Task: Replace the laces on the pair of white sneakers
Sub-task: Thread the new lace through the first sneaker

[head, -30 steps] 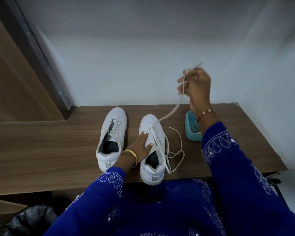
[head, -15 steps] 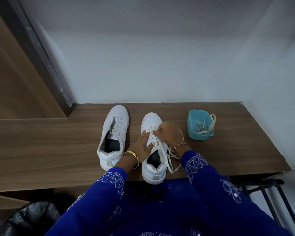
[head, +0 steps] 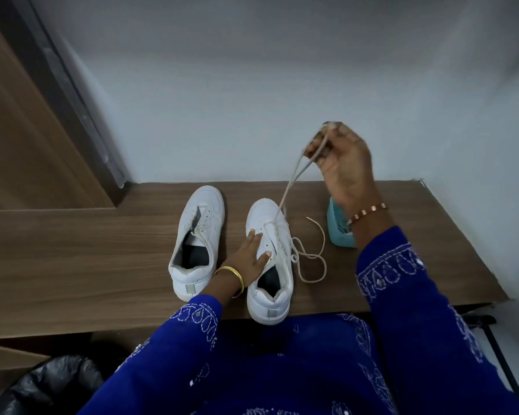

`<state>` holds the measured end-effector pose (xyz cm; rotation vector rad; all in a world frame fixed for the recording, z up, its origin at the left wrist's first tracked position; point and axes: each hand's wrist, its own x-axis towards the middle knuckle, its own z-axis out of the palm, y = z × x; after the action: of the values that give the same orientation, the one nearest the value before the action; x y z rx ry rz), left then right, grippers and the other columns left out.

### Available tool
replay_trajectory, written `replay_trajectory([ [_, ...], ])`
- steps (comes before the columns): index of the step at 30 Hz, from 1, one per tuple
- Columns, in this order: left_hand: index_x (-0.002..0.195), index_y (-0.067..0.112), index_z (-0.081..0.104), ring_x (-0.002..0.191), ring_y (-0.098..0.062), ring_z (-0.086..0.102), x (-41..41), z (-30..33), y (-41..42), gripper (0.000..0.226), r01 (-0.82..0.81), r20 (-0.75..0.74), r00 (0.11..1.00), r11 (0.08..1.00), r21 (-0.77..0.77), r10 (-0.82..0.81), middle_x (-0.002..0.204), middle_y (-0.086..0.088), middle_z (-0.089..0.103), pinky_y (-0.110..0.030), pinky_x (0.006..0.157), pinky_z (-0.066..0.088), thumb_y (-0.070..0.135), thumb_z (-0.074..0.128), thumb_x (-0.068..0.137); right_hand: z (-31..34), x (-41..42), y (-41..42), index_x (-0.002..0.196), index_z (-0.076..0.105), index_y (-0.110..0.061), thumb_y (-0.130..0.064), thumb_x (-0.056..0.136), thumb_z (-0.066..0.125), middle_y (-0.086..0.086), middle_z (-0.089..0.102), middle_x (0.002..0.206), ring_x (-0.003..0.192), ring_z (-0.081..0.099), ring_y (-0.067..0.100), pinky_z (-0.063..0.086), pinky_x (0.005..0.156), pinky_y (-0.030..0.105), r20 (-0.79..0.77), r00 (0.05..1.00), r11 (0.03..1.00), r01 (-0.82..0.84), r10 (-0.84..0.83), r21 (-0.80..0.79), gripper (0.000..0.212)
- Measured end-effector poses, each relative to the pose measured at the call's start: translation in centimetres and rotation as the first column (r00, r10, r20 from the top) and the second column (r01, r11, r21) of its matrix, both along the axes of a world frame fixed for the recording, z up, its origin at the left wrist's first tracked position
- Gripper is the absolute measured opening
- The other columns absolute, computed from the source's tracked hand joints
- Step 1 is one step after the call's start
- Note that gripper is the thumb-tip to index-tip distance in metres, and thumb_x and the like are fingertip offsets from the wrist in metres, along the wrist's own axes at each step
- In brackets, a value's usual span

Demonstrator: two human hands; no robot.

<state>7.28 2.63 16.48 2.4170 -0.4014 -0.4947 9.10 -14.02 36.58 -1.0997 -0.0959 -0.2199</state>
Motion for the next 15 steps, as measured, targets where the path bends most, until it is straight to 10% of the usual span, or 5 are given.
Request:
replay_trajectory([
  [3,0.149,0.017,0.006,0.144,-0.016,0.007,-0.1,0.0,0.0,0.061,-0.007,0.004,1.0,1.0,-0.009,0.007,0.157,0.0,-0.005,-0.031,0.114,0.013,0.039,0.033,0.098,-0.4,-0.4,-1.5,0.069,0.052,-0.009,-0.009,0.085,0.048,0.001,0.05,0.055,0.051,0.048,0.014,0.049,0.061,0.029,-0.031,0.999,0.997,-0.034,0.036,0.068,0.016],
  [6,0.149,0.016,0.006,0.144,-0.016,0.006,0.0,-0.2,0.0,0.061,-0.006,0.012,1.0,1.0,-0.004,0.007,0.157,-0.001,-0.003,-0.031,0.114,0.013,0.039,0.033,0.098,-2.9,-1.8,-2.9,0.064,0.054,-0.01,-0.012,0.092,0.049,-0.004,0.046,0.043,0.038,0.039,0.01,0.043,0.053,0.028,-0.2,0.979,0.942,-0.04,-0.03,-0.334,0.028],
  [9,0.148,0.016,0.007,0.144,-0.018,0.007,-0.1,-0.3,0.0,0.06,0.004,0.042,0.999,0.999,-0.04,-0.003,0.157,-0.004,0.002,-0.028,0.114,0.011,0.036,0.034,0.098,-6.2,-2.3,-4.4,0.066,0.06,-0.009,-0.028,0.092,0.054,-0.004,0.053,0.043,0.036,0.048,0.009,0.042,0.047,0.022,-0.467,0.875,0.365,-0.397,-0.126,-0.842,0.033],
  [11,0.148,0.014,0.009,0.145,-0.018,0.007,-0.2,-0.3,0.0,0.06,-0.002,0.057,0.998,0.997,-0.079,0.006,0.157,-0.005,0.004,-0.024,0.113,0.008,0.033,0.037,0.098,-8.1,-2.3,-4.4,0.07,0.063,-0.007,-0.03,0.092,0.054,-0.001,0.057,0.054,0.05,0.054,0.011,0.044,0.053,0.021,-0.612,0.772,-0.057,-0.628,-0.171,-0.776,0.033],
  [15,0.148,0.016,0.008,0.144,-0.02,0.012,-0.1,-0.5,0.1,0.062,-0.014,0.051,0.999,0.996,-0.088,0.018,0.157,-0.005,0.001,-0.026,0.113,0.013,0.034,0.039,0.097,-9.3,-2.3,-1.6,0.07,0.06,0.001,-0.031,0.09,0.055,0.012,0.059,0.07,0.067,0.054,0.021,0.042,0.066,0.028,-0.448,0.876,-0.119,-0.471,-0.176,-0.874,0.038],
])
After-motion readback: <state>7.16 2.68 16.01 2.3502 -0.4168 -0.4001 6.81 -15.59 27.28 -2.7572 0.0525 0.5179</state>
